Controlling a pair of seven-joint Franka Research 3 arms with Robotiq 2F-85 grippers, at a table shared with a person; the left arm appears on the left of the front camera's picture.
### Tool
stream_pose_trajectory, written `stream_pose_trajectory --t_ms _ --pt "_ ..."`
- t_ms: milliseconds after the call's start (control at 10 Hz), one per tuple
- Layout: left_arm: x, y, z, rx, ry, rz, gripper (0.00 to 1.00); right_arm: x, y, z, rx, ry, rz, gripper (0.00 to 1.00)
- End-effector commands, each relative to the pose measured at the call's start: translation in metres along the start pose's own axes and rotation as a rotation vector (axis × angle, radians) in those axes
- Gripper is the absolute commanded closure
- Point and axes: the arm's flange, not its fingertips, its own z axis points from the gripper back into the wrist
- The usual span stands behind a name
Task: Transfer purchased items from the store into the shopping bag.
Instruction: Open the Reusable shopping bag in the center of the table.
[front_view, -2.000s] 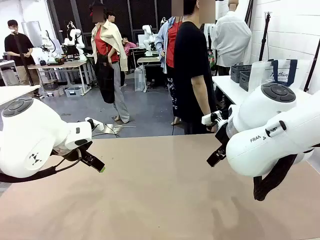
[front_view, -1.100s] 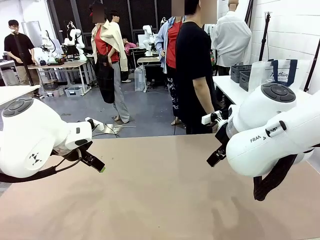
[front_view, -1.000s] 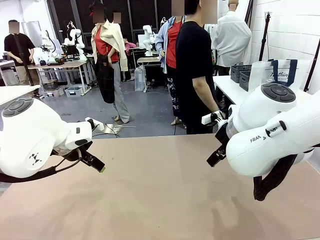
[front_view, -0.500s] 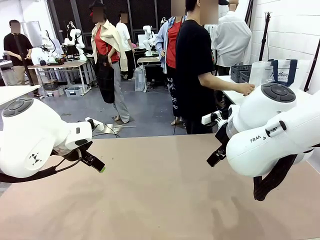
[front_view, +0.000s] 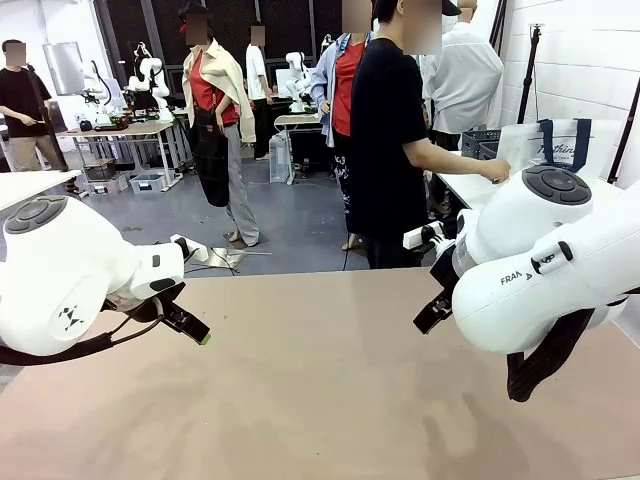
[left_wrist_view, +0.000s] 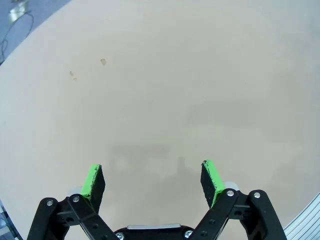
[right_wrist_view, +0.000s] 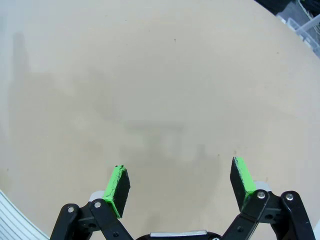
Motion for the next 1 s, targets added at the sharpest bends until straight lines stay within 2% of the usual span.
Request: stream_pose_trajectory --t_ms 0,900 --pt "-0.0002 0.0007 0.0001 0.001 0.0 0.001 0.0 0.0 -0.0001 0.0 0.0 0.0 0.0 0.0" --pt "-0.0002 0.0007 0.0001 0.001 0.0 0.001 0.0 0.0 -0.0001 0.0 0.0 0.0 0.0 0.0"
